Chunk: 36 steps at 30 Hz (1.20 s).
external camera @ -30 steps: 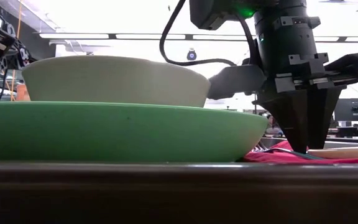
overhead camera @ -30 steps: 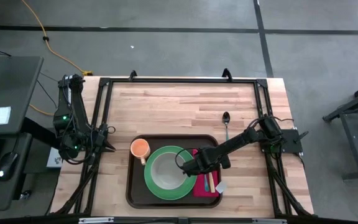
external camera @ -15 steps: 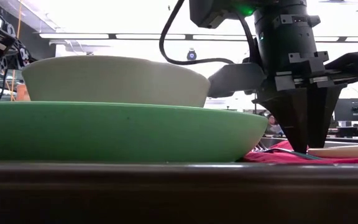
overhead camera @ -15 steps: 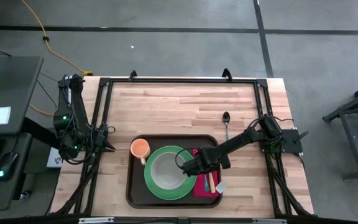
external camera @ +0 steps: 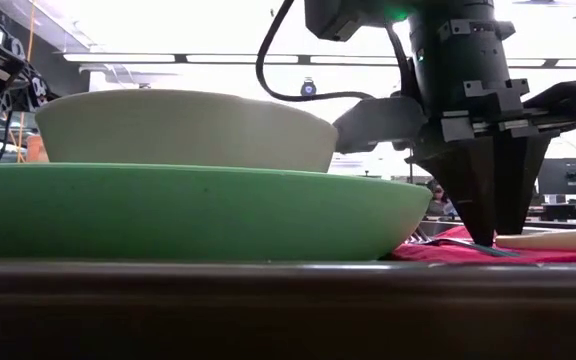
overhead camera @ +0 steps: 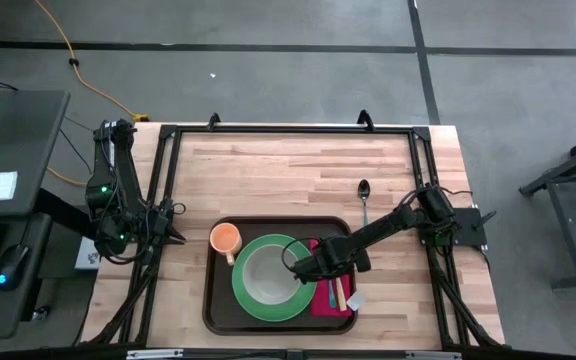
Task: Set up tray
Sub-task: Adjust the yellow knife on the red napkin
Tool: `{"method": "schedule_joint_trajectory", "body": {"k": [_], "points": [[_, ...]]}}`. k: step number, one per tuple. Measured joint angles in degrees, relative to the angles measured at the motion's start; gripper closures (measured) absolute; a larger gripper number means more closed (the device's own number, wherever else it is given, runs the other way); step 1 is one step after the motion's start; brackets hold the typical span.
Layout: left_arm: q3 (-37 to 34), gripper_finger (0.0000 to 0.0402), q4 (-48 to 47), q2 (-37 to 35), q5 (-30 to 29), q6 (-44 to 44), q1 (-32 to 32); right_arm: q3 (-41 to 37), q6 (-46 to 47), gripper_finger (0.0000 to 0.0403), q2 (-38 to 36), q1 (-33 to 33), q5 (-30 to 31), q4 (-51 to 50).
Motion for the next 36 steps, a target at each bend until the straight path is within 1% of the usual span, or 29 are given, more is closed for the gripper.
{"method": "schedule_joint_trajectory", "body": {"k": [7, 11, 26, 36], "points": [[0.0, 0.0323, 0.0, 0.02, 0.0, 0.0, -0.01, 0.11, 0.9, 0.0356, -1.99, -0.02, 2.04, -0.86], [0.0, 0.0323, 0.02, 0.0, 0.0, 0.0, -0.02, 0.11, 0.9, 0.0353, -2.17, -0.17, 1.78, -2.41], [0.0, 0.0323, 0.0, 0.02, 0.0, 0.0, 0.0, 0.11, 0.94, 0.0351, -2.17, -0.5, 0.91, -2.63], [0.0, 0.0323, 0.0, 0.01, 0.02, 0.0, -0.02, 0.11, 0.58, 0.0355, -2.17, -0.79, 1.65, -3.3]]}}
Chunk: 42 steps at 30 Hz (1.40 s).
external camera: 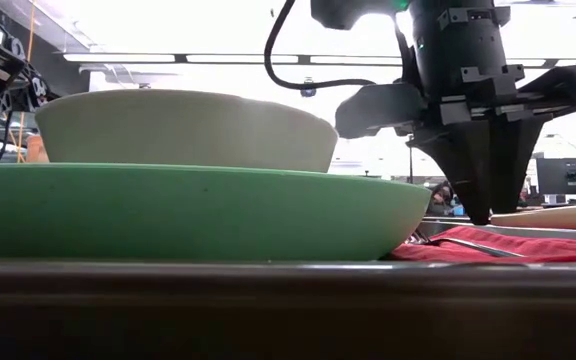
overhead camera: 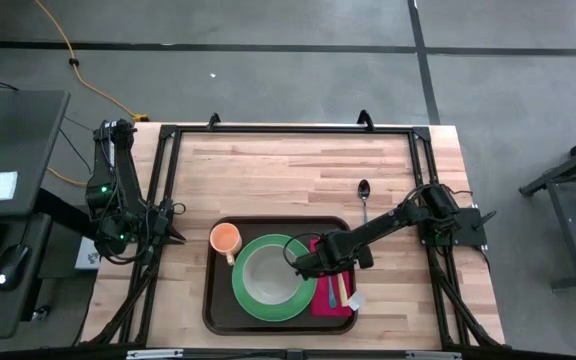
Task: Set up tray
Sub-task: Adjust the yellow knife on the red napkin
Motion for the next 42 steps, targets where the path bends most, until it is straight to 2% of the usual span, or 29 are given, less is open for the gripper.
{"method": "schedule_joint_trajectory", "body": {"k": [15, 23, 35, 42], "points": [[0.0, 0.0323, 0.0, 0.02, 0.0, 0.0, 0.01, -0.02, -1.19, 0.0356, -0.2, -0.34, -1.18, 0.0], [0.0, 0.0323, 0.01, 0.01, 0.0, 0.01, 0.01, -0.02, 0.17, 0.0354, -1.97, -0.37, 0.87, -2.54], [0.0, 0.0323, 0.0, 0.0, 0.0, 0.0, 0.0, -0.05, -1.06, 0.0358, -2.53, -0.41, 0.22, -0.13], [0.0, 0.0323, 0.02, 0.05, 0.0, 0.01, 0.02, -0.04, -1.02, 0.0355, -4.46, -0.92, 3.01, 0.08]]}}
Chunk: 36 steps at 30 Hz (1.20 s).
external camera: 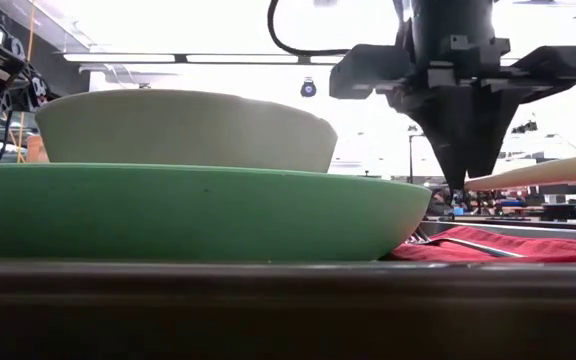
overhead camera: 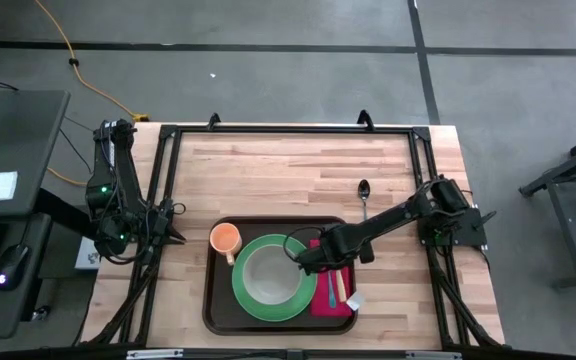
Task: Set up tray
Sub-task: Adjust the yellow knife on the red napkin
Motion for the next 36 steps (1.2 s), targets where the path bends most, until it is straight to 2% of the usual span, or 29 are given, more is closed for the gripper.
{"method": "schedule_joint_trajectory", "body": {"k": [36], "points": [[0.0, 0.0323, 0.17, 0.06, 0.15, -0.01, -0.01, -0.02, -0.04, 0.0357, 0.28, -0.25, -0.27, 4.37]]}}
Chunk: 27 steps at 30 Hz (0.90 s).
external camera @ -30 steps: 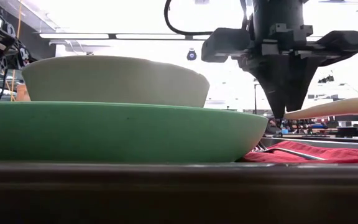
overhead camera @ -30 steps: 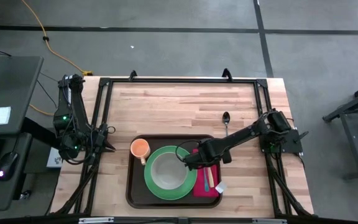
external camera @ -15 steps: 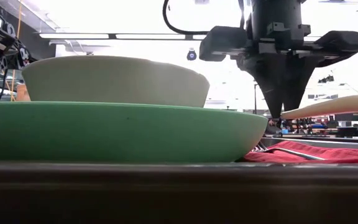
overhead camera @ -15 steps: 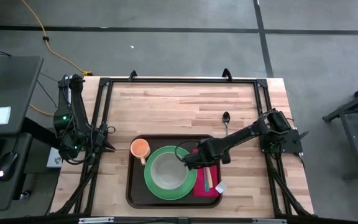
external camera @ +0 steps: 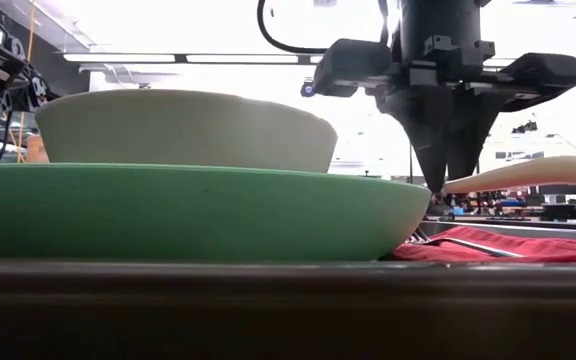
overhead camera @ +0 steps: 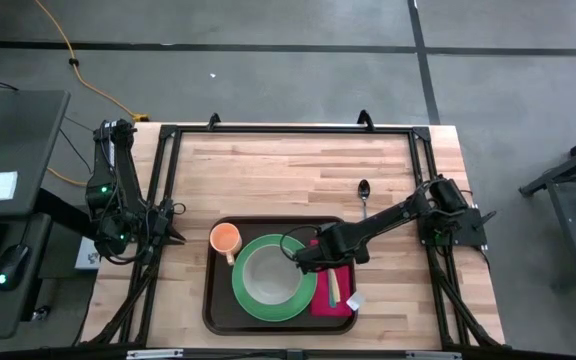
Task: Set up tray
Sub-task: Adjust the yellow knife on the red napkin
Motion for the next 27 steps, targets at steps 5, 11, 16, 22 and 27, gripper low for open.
{"method": "schedule_joint_trajectory", "body": {"k": [5, 11, 16, 22, 27], "points": [[0.0, 0.0323, 0.08, 0.0, 0.02, 0.0, 0.01, 0.0, 0.24, 0.0358, 0.0, 1.03, -0.5, 0.19], [0.0, 0.0323, 0.38, 0.0, 0.04, 0.96, -0.01, 0.0, 3.23, 0.0355, 0.0, 3.2, -1.46, -2.87], [0.0, 0.0323, 2.02, 0.0, 0.04, 3.52, -0.01, 0.0, 4.13, 0.0356, 0.0, 3.63, -0.55, -2.48], [0.0, 0.0323, 2.64, 0.0, 0.05, 3.65, -0.01, -0.64, 3.85, 0.0356, -0.05, 2.76, 1.48, -2.02], [0.0, 0.0323, 2.62, 0.0, 0.07, 3.65, 0.01, -7.55, 4.19, 0.0353, -0.09, 2.1, -0.11, 9.25]]}}
